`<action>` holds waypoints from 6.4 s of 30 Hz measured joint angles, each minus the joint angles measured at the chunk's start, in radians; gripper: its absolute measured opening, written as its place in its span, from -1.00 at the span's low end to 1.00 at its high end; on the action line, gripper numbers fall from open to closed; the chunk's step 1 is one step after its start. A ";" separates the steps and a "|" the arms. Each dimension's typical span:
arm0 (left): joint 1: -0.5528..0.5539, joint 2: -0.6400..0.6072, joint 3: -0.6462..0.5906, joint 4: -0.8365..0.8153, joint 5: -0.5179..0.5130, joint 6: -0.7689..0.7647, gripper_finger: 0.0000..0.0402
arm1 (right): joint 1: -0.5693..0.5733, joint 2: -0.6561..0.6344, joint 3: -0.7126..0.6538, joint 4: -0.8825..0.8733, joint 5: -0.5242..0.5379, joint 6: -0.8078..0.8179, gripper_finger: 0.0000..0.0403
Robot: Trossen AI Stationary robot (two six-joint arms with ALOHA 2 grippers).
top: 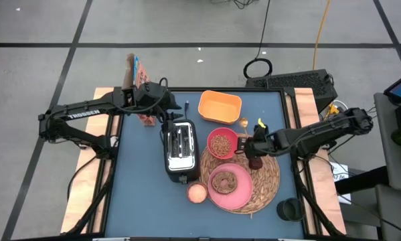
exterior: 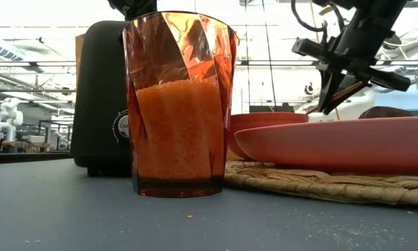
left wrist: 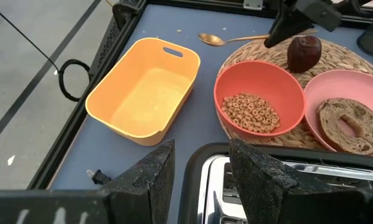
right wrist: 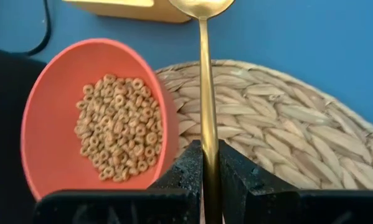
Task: Arrange a breakfast setting
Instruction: Put the gold spoon on the table mat, then return to Home Position
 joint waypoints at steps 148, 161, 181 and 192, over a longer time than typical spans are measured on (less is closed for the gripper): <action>-0.027 -1.250 -1.100 0.562 -0.001 -0.172 -0.21 | -0.082 -0.780 -0.001 -0.090 0.027 -1.135 -0.81; -0.027 -1.247 -1.221 0.670 -0.001 -0.153 -0.21 | -0.082 -0.789 -0.001 -0.090 0.024 -1.182 -0.81; -0.027 -1.243 -1.220 0.638 0.000 -0.085 -0.21 | -0.082 -0.969 -0.006 0.013 -0.081 -1.494 -0.81; -0.027 -1.243 -1.220 0.637 -0.001 -0.086 -0.21 | -0.082 -1.149 -0.166 0.090 -0.094 -1.605 -0.81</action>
